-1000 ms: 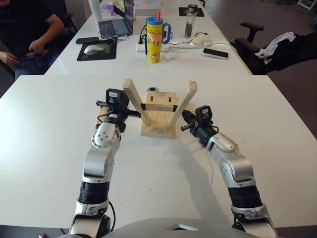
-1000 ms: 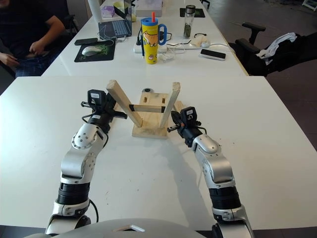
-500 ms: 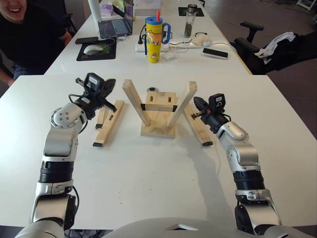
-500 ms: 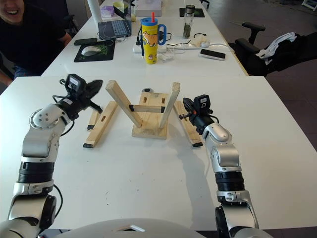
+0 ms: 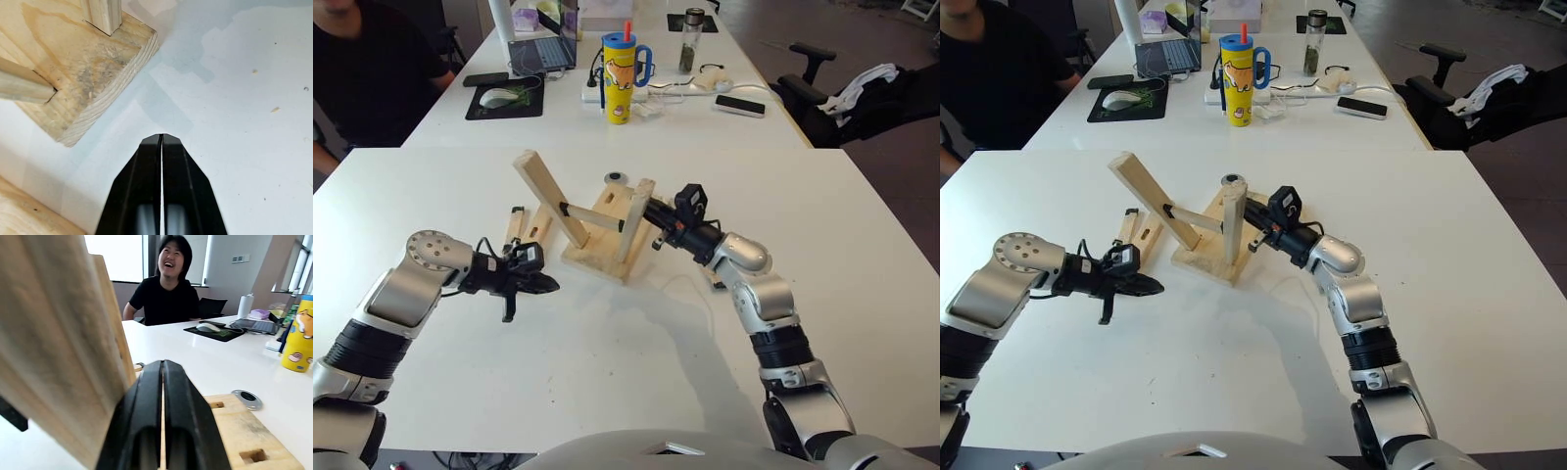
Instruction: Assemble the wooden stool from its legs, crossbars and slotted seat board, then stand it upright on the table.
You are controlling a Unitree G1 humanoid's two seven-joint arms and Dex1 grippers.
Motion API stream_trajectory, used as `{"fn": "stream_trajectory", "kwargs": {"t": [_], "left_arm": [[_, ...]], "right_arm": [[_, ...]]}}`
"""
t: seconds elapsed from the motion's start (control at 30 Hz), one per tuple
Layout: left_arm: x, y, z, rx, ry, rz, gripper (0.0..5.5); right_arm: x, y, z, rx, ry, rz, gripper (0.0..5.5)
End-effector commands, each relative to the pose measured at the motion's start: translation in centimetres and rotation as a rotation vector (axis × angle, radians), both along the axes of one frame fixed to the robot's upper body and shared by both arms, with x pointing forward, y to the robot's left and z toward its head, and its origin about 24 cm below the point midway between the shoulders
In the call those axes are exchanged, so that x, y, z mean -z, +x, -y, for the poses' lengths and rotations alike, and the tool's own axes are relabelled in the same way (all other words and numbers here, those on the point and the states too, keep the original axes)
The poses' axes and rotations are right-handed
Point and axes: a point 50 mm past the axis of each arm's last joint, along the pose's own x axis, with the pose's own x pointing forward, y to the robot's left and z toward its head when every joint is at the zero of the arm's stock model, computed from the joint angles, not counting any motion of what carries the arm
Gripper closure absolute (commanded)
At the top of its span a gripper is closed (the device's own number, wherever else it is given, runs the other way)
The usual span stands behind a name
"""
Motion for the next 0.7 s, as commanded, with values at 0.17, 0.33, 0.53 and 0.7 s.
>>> {"fn": "stream_trajectory", "kwargs": {"t": [0.17, 0.33, 0.53, 0.7], "left_arm": [[1.7, -0.5, 0.9, 0.031, 0.030, -0.047, 5.47], [2.0, -0.7, 1.5, 0.033, 0.006, -0.045, 5.47], [2.8, -1.2, 3.1, 0.037, -0.043, -0.052, 5.47], [3.2, -1.1, 3.3, 0.024, -0.029, -0.039, 5.47]], "right_arm": [[-0.6, -0.2, -3.6, -0.067, -0.071, 0.010, 5.50], [1.2, 2.3, 2.1, 0.166, -0.248, -0.014, 5.50], [3.9, 4.2, 5.2, 0.207, -0.418, -0.062, 5.50], [5.0, 5.0, 5.7, 0.193, -0.459, -0.072, 5.50]]}}
